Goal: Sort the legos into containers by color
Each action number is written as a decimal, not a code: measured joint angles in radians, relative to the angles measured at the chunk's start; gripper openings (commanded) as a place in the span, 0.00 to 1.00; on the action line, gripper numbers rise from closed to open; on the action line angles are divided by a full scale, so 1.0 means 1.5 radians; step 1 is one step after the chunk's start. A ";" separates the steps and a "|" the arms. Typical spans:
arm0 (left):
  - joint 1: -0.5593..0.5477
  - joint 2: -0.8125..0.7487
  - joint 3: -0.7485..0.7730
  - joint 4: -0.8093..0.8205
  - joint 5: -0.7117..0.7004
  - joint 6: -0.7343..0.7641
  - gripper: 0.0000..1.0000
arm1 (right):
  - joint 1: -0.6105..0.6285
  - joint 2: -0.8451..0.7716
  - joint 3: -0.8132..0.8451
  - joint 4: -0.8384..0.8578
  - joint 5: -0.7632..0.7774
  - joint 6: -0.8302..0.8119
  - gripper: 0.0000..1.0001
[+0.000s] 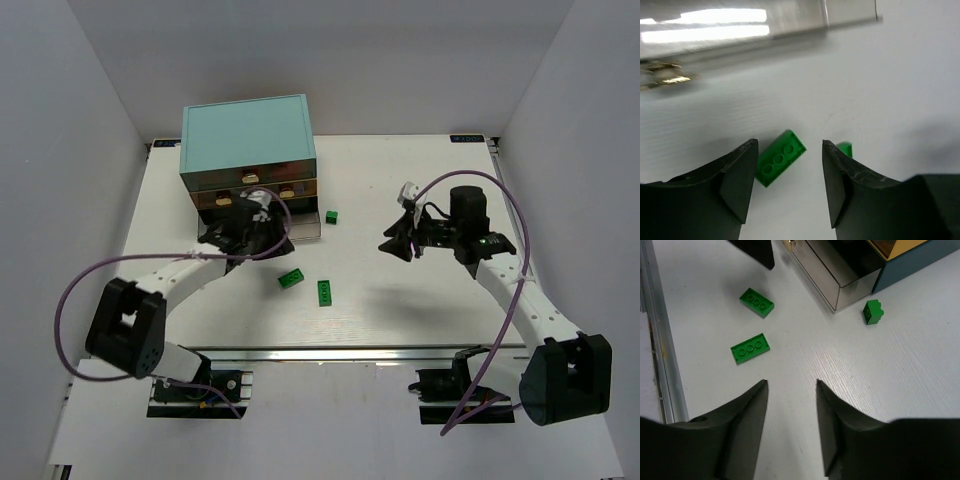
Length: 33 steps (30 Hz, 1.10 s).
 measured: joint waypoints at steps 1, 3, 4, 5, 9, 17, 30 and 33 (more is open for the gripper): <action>-0.021 0.022 0.024 -0.028 -0.005 0.022 0.67 | 0.001 0.001 0.002 -0.006 0.003 -0.005 0.54; -0.067 0.053 0.058 -0.085 -0.021 0.066 0.69 | 0.001 0.002 0.003 -0.013 0.009 -0.020 0.61; -0.092 0.061 0.069 -0.113 -0.037 0.086 0.70 | 0.001 0.003 0.003 -0.019 0.011 -0.027 0.63; -0.112 0.066 0.079 -0.141 -0.053 0.107 0.70 | 0.001 0.005 0.003 -0.023 0.013 -0.034 0.63; -0.174 0.075 0.122 -0.222 -0.122 0.189 0.71 | 0.002 0.031 0.015 -0.039 0.025 -0.054 0.61; -0.222 0.042 0.128 -0.240 -0.181 0.373 0.72 | 0.004 0.086 0.041 -0.077 0.067 -0.070 0.00; -0.234 0.013 0.080 -0.170 -0.143 0.499 0.73 | -0.010 0.125 0.050 -0.073 0.153 -0.051 0.01; -0.234 0.026 0.080 -0.171 -0.144 0.496 0.73 | -0.014 0.126 0.051 -0.071 0.192 -0.038 0.00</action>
